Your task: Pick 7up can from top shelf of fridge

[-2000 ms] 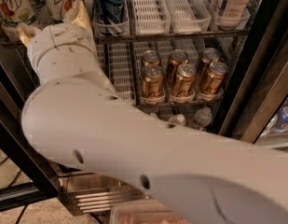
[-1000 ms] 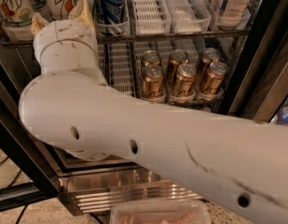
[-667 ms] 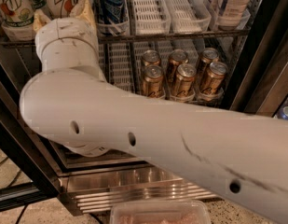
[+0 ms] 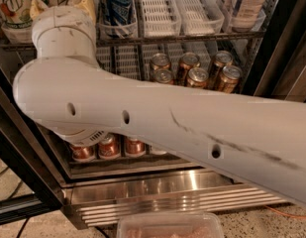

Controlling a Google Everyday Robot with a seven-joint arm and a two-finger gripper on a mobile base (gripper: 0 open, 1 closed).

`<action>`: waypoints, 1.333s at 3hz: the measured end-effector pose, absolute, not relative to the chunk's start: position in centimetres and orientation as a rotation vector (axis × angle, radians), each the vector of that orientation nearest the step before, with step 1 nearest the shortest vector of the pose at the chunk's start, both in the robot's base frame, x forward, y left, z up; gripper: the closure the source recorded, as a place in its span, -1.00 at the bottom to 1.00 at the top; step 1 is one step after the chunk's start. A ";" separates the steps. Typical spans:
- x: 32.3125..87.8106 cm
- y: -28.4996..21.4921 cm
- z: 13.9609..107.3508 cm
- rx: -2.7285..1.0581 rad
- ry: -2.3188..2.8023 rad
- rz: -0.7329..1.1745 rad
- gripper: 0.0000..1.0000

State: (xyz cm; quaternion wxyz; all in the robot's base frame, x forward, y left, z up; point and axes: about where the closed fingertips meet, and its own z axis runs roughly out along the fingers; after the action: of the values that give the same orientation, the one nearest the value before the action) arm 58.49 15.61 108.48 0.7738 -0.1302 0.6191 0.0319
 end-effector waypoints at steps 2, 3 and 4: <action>59.3 15.4 108.1 -0.269 1.364 0.067 -0.16; 59.3 15.4 108.1 -0.269 1.364 0.067 0.22; 59.3 15.4 108.1 -0.269 1.364 0.067 0.68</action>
Offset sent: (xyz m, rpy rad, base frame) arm 0.0186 -0.0029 -0.0159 0.0065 0.0507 -0.0157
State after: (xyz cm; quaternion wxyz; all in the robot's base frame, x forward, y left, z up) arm 59.33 15.45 108.09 0.7674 -0.1240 0.6282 0.0311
